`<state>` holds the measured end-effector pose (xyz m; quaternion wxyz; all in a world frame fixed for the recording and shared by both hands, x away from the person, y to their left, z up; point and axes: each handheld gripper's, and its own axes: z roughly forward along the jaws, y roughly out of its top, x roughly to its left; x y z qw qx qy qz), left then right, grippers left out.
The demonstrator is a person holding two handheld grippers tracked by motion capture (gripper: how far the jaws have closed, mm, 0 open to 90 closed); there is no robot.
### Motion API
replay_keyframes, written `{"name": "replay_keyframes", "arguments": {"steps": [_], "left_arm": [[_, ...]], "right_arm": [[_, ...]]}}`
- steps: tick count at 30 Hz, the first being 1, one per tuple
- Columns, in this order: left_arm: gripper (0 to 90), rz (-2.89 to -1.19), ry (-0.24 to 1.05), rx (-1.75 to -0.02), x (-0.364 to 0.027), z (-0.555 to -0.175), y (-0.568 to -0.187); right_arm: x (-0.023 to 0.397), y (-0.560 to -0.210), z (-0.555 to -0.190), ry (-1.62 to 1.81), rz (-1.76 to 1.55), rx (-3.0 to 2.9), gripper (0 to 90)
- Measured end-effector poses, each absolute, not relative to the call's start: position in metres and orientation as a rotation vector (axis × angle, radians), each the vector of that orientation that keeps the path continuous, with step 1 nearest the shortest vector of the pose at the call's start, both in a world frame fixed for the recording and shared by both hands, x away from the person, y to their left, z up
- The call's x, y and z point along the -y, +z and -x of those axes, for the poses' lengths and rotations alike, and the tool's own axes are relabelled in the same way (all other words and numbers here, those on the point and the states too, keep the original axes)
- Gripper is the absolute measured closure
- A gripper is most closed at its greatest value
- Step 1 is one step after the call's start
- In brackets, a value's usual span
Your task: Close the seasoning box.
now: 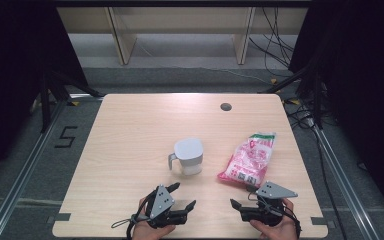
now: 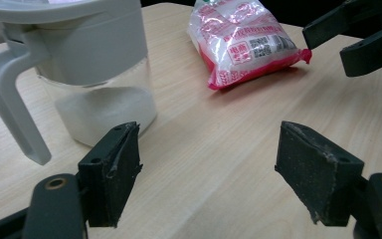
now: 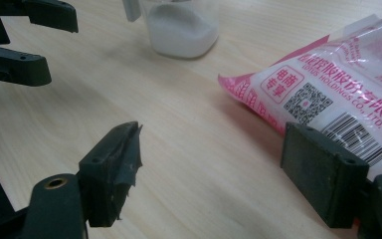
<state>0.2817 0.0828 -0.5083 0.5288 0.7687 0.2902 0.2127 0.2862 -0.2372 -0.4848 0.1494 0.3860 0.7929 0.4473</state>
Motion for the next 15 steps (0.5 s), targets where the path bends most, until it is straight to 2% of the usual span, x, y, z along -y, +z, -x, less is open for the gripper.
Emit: {"name": "replay_keyframes", "arguments": {"steps": [15], "left_arm": [[23.8,-1.86,0.484,-0.692,-0.079,-0.265,-0.515]], "right_arm": [[0.232,-0.495,-0.271,1.23,-1.091,-2.352,25.4]]}}
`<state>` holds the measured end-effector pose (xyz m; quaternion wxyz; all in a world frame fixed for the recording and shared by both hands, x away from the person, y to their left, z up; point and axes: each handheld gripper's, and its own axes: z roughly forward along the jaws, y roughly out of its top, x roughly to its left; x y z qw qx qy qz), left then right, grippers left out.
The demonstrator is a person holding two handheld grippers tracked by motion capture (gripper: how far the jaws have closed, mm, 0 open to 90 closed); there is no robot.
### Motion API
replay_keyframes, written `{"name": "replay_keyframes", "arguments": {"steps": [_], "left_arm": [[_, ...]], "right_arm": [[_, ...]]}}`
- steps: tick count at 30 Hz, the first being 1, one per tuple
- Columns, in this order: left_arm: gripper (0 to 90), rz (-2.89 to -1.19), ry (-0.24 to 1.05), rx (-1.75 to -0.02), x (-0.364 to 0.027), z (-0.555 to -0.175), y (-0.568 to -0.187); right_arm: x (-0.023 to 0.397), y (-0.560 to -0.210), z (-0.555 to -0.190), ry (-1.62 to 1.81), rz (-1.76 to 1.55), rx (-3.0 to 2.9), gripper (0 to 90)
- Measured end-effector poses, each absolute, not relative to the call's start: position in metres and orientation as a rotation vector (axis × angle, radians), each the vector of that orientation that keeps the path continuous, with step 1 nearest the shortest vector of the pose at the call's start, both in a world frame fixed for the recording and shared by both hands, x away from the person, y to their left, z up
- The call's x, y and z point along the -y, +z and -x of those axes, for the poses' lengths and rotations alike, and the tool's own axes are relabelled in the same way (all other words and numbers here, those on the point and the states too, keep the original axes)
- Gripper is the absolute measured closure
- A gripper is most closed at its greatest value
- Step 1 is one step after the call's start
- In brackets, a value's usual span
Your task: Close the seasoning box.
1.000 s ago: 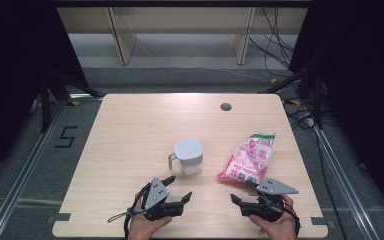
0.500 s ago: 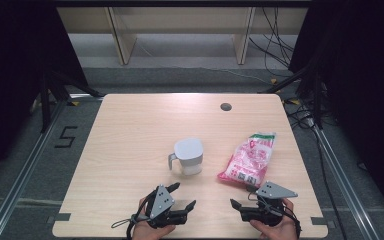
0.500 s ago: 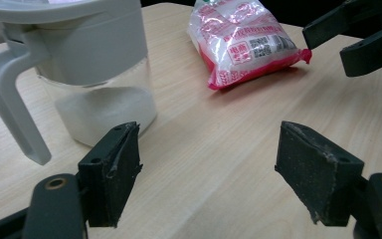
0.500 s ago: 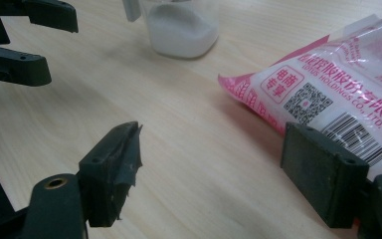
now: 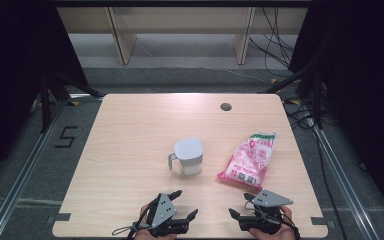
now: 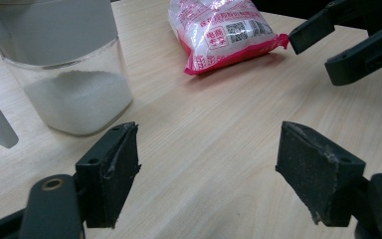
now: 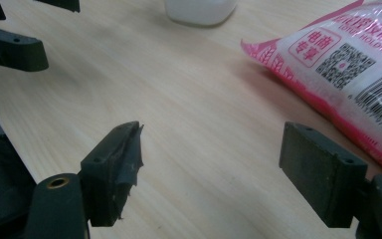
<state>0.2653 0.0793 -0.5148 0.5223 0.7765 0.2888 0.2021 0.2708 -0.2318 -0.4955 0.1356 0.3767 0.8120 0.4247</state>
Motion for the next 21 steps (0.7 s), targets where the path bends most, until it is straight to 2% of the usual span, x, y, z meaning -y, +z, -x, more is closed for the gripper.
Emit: {"name": "replay_keyframes", "arguments": {"steps": [5,21], "left_arm": [[23.4,-1.871,0.452,-0.723,-0.0775,-0.2634,-0.5189],[23.1,-1.886,0.465,-0.74,-0.0832,-0.2669,-0.52]], "right_arm": [[0.2313,-0.4959,-0.2661,1.213,-1.086,-2.365,25.2],[0.2302,-0.4964,-0.2632,1.216,-1.069,-2.362,24.7]]}}
